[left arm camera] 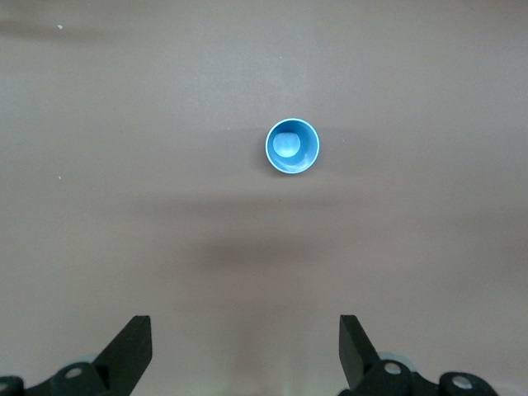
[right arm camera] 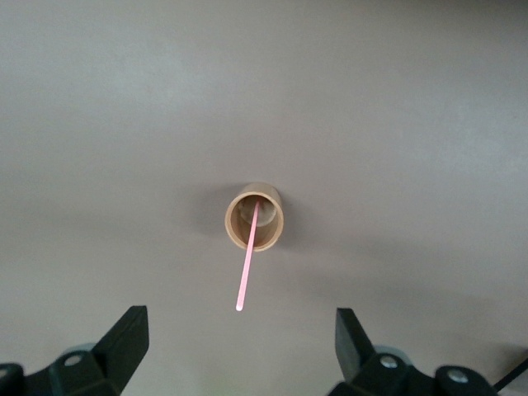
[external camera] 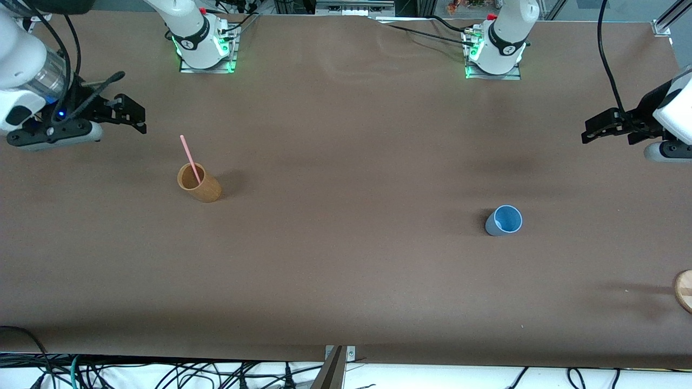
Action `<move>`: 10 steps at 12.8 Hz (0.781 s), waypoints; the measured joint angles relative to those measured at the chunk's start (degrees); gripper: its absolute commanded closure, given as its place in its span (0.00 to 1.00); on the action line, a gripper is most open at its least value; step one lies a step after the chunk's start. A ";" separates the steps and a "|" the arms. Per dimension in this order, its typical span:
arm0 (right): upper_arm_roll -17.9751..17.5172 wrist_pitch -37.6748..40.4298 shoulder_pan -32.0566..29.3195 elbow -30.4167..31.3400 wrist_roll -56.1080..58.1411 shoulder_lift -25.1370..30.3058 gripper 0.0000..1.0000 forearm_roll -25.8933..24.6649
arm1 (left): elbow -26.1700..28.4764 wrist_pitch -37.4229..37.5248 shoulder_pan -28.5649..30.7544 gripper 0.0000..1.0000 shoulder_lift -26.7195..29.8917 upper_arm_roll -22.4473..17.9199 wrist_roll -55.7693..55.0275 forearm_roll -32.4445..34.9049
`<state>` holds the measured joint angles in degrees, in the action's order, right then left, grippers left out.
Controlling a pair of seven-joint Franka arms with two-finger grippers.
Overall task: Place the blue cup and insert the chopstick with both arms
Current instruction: 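Move the right gripper toward the wooden cup while the left gripper reaches the blue cup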
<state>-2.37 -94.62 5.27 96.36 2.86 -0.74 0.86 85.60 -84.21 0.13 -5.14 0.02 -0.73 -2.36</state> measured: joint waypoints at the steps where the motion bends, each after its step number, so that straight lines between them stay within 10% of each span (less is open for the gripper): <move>1: 0.12 -0.30 -0.09 -0.01 0.00 -1.17 0.00 0.00 | 0.00 0.00 0.00 0.00 -0.07 0.00 0.00 0.00; 10: 0.05 -15.43 -0.16 15.47 -1.17 -6.11 0.06 -0.64 | 0.03 -1.72 -0.07 0.00 -1.92 0.05 0.00 -1.14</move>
<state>-2.33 -110.05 5.11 111.83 1.69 -6.85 0.22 85.63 -85.92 0.06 -7.06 0.07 -0.73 -3.50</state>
